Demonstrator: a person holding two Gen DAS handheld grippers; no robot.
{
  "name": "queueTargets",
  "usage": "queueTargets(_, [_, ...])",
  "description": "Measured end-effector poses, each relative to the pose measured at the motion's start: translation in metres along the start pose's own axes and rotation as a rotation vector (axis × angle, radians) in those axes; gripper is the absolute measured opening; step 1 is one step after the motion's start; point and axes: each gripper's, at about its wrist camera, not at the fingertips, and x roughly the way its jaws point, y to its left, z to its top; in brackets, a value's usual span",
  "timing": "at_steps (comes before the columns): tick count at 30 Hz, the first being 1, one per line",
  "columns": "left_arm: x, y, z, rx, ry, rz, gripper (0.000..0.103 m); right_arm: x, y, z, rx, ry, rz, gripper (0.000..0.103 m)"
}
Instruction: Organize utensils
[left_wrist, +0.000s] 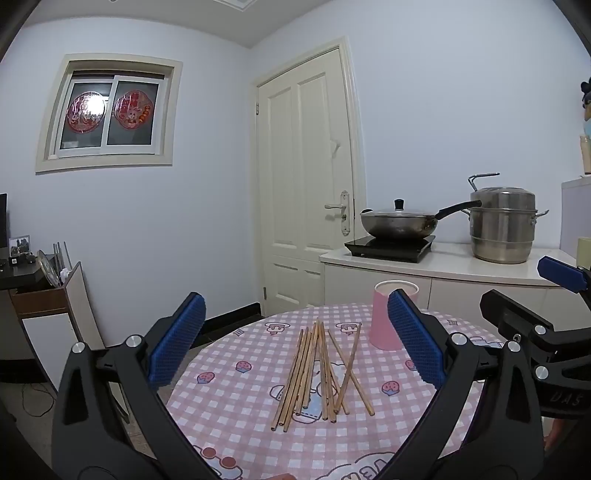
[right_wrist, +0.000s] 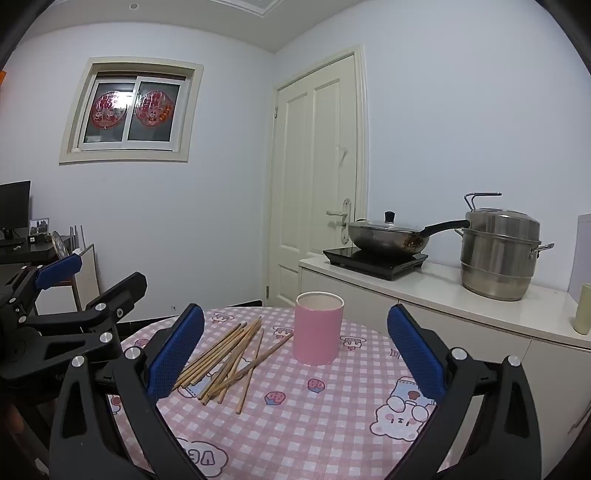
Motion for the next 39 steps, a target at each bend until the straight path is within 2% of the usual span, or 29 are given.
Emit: queueTargets(39, [0.008, 0.003, -0.008, -0.001, 0.004, 0.004, 0.097, 0.003, 0.002, -0.014, 0.005, 0.013, 0.002, 0.096])
